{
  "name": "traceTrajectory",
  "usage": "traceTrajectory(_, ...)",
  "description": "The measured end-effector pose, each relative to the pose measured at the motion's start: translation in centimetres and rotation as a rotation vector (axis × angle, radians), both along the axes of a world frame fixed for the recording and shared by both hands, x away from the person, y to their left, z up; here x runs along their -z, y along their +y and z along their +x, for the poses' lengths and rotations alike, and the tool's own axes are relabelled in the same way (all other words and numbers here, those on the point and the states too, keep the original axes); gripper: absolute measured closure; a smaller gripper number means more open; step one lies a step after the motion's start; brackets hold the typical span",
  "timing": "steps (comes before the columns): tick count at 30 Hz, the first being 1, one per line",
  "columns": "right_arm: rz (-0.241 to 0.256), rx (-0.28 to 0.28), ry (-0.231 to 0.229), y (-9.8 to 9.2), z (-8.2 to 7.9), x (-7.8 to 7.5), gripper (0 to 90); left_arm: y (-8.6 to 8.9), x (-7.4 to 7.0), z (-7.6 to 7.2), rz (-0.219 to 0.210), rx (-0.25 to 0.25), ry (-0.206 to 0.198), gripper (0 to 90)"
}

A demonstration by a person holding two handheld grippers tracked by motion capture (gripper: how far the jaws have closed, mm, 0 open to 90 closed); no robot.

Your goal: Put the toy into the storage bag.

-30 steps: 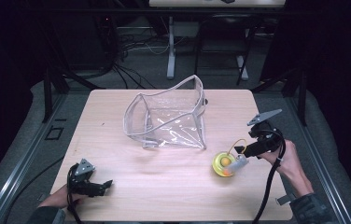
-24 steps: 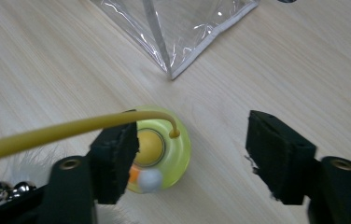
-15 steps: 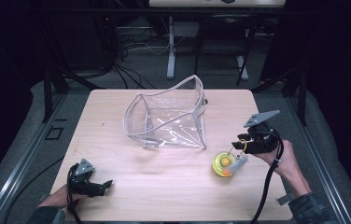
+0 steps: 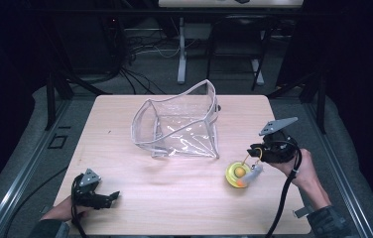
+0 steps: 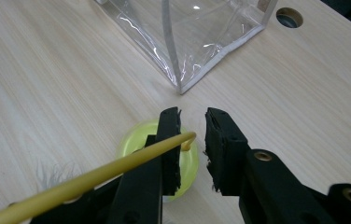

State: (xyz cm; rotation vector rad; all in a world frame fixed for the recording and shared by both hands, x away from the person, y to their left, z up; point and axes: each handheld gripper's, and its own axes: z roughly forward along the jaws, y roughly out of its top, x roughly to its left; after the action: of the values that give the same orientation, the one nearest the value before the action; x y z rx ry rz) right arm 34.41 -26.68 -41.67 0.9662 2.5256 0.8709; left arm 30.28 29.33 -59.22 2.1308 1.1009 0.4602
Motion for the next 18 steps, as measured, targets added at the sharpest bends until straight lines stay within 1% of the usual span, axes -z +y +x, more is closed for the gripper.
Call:
traceTrajectory(3, 0.011, 0.007, -0.007, -0.09, -0.15, -0.25, 77.7, 0.0, 0.0, 0.0, 0.0, 0.0, 0.0, 0.0)
traceTrajectory(6, 0.01, 0.009, -0.009, -0.17, -0.24, -0.43, 78.9, -0.01, 0.0, 0.0, -0.001, 0.0, 0.0, 0.0)
traceTrajectory(10, 0.02, 0.01, -0.024, -0.1, -0.38, -0.63, 82.2, 0.0, 0.0, 0.0, 0.0, 0.0, 0.0, 0.0)
traceTrajectory(18, 0.012, 0.001, -0.032, 0.18, -0.39, -0.7, 86.3, 0.0, 0.0, 0.0, 0.0, 0.0, 0.0, 0.0)
